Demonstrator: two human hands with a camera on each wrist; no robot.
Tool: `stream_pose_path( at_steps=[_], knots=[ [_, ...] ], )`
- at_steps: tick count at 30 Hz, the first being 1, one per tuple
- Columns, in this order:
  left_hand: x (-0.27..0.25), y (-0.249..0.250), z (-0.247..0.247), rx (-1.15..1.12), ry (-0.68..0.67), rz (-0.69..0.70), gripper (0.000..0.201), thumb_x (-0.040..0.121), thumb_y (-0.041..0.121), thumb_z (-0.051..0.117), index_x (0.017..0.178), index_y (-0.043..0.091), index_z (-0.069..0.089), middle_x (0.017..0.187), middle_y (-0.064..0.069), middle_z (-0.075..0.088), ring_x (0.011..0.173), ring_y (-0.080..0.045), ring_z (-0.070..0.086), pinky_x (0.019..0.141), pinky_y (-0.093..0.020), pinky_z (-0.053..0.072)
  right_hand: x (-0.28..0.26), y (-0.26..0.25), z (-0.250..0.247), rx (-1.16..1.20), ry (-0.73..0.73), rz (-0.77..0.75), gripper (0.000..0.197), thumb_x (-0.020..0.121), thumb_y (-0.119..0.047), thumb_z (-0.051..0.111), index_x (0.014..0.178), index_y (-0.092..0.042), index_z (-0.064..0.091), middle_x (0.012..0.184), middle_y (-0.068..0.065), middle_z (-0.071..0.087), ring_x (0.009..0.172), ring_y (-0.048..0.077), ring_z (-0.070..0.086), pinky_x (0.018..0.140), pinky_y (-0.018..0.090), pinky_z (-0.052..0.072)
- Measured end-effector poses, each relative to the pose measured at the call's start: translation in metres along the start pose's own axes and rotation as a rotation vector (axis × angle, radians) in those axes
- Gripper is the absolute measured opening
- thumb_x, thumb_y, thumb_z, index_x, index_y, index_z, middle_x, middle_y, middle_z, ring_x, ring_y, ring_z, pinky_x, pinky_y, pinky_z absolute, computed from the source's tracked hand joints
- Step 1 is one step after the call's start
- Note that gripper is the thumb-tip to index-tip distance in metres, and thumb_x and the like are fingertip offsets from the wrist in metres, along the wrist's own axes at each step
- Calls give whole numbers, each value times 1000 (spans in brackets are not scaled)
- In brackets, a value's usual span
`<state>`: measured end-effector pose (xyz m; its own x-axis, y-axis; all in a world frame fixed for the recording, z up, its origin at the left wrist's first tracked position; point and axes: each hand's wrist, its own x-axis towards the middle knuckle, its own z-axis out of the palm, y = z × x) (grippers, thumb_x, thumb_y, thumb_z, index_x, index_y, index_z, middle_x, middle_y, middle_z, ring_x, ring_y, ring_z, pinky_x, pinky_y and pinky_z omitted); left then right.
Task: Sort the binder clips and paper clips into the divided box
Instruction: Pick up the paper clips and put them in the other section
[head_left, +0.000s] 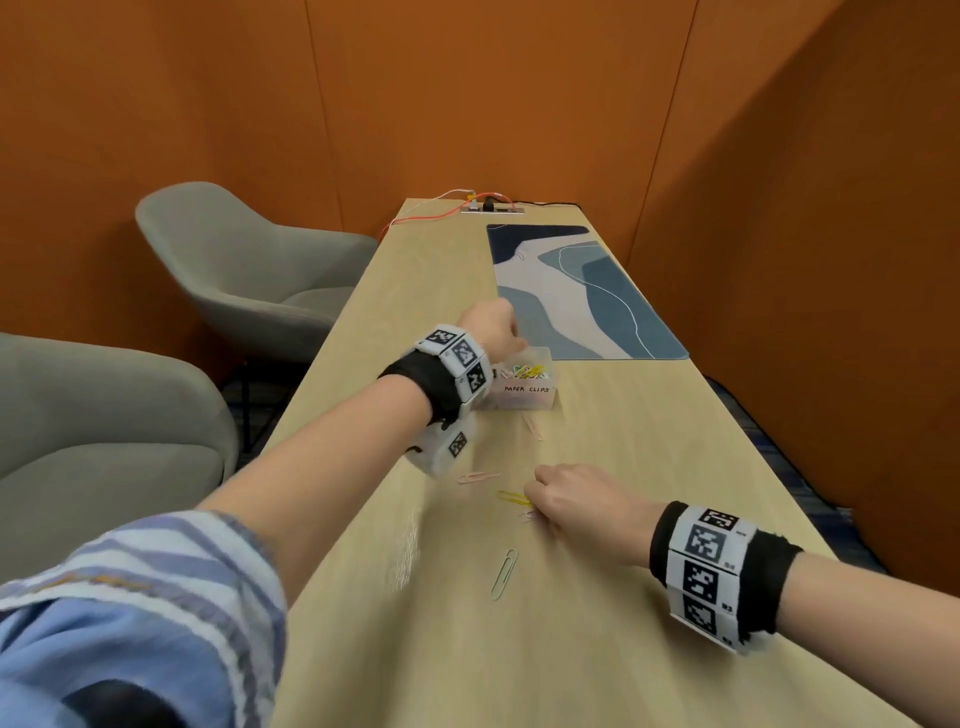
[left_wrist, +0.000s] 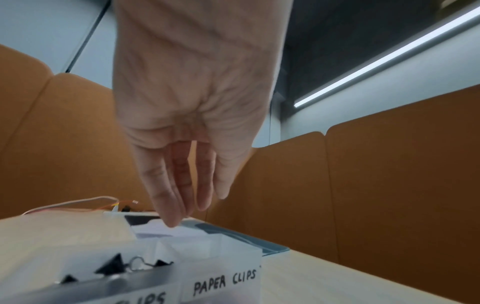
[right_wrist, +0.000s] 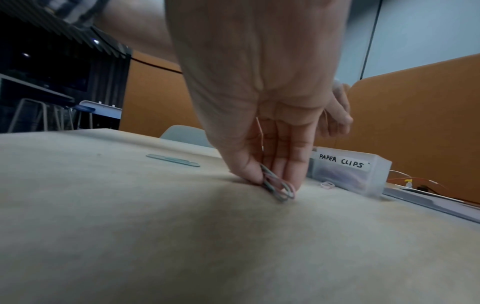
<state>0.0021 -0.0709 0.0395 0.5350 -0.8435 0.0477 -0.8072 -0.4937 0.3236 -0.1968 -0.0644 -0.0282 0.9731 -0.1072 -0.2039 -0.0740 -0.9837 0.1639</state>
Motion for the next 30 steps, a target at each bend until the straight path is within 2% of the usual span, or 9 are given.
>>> stream_pose_path(
  at_steps=[3, 6, 9, 12, 15, 18, 23, 27, 30],
  knots=[
    [-40, -13, -10, 0, -23, 75, 23, 89, 22, 57, 98, 7, 71, 98, -10, 72, 83, -26, 64, 71, -28, 45, 1, 2, 3, 41, 4, 16, 19, 90, -3, 40, 104, -4, 54, 107, 16, 55, 94, 35, 56, 68, 39, 37],
    [-74, -31, -1, -25, -246, 113, 15, 86, 17, 61, 95, 8, 70, 88, -7, 68, 65, -22, 58, 61, -29, 48, 1, 10, 0, 210, 33, 45, 19, 86, -9, 45, 99, -7, 60, 103, 12, 62, 94, 31, 58, 76, 34, 42],
    [-101, -42, 17, 57, -410, 150, 33, 81, 28, 71, 110, 13, 65, 100, -3, 64, 78, -18, 58, 72, -28, 49, 5, 26, -10, 448, 39, 146, 23, 80, -4, 51, 93, -10, 69, 93, 8, 72, 79, 17, 62, 70, 20, 41],
    [-114, -44, 32, 164, -384, 240, 46, 79, 33, 73, 119, 13, 63, 110, -4, 64, 90, -16, 56, 79, -22, 41, 23, 51, -28, 781, 198, 320, 19, 81, 3, 54, 90, -6, 68, 76, 13, 68, 55, 12, 57, 55, 19, 47],
    [-114, -44, 38, 214, -301, 279, 36, 80, 27, 70, 114, 14, 67, 109, -5, 69, 100, -22, 63, 82, -24, 46, 51, 70, -50, 1015, 491, 501, 13, 83, 4, 60, 93, 1, 67, 79, 14, 65, 57, 16, 58, 48, 16, 52],
    [-109, -46, 39, 242, -268, 285, 23, 82, 18, 66, 104, 14, 70, 104, -4, 72, 98, -23, 65, 79, -27, 49, 82, 82, -62, 1040, 639, 577, 10, 83, 3, 60, 87, -1, 68, 77, 14, 65, 62, 20, 60, 67, 27, 59],
    [-103, -45, 44, 279, -228, 303, 20, 84, 11, 59, 99, 16, 71, 102, -4, 73, 96, -25, 65, 69, -23, 39, 104, 91, -61, 855, 490, 542, 18, 87, -6, 58, 97, -8, 72, 99, 14, 71, 88, 23, 62, 94, 42, 52],
    [-98, -42, 47, 284, -208, 307, 24, 86, 10, 55, 105, 15, 69, 107, -6, 71, 101, -27, 63, 73, -25, 42, 91, 77, -51, 695, 468, 505, 30, 83, 0, 46, 90, -14, 72, 101, 10, 72, 98, 26, 64, 90, 36, 51],
    [-98, -41, 48, 312, -215, 314, 24, 86, 15, 53, 106, 14, 66, 110, -9, 69, 104, -31, 61, 78, -29, 46, 79, 57, -29, 534, 263, 457, 19, 82, -6, 47, 75, -9, 65, 92, 16, 70, 89, 32, 63, 75, 31, 47]
  ],
)
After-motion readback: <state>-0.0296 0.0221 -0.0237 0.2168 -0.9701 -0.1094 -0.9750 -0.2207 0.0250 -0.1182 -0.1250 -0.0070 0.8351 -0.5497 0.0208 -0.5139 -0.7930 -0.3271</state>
